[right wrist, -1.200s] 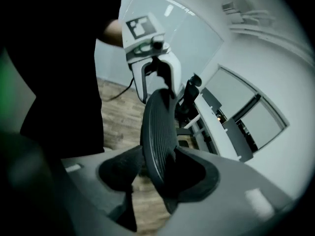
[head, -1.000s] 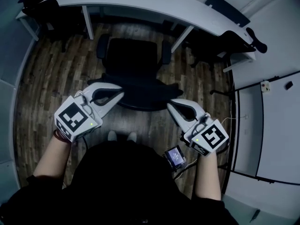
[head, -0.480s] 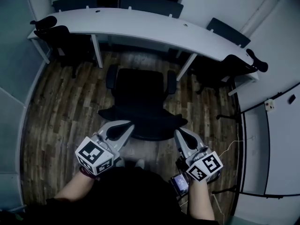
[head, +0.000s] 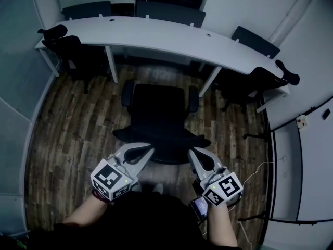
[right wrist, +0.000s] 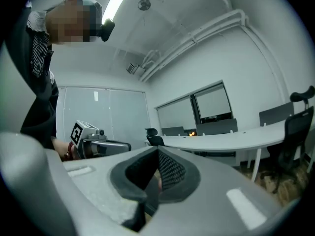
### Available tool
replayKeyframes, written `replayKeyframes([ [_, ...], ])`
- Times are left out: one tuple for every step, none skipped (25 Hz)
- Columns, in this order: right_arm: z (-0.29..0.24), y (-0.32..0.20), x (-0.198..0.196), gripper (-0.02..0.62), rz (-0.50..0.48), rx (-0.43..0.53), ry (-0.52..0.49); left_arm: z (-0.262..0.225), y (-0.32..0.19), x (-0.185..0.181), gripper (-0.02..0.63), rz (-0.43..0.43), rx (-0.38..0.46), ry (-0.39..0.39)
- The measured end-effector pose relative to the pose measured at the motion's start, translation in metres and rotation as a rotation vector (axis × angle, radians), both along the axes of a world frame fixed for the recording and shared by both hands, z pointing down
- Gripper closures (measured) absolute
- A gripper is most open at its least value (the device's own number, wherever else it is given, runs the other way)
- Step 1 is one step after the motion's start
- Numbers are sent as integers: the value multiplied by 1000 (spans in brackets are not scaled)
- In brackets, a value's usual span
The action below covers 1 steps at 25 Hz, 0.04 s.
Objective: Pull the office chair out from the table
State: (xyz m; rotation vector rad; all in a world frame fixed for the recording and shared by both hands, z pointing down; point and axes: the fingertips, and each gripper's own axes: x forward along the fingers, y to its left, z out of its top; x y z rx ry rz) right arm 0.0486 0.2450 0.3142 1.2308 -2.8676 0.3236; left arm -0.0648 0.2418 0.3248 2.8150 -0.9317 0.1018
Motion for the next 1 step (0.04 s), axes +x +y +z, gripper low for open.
replayKeyframes([
  [1, -1, -3, 595, -3, 1, 7, 1, 0, 0, 600, 2, 0, -5],
])
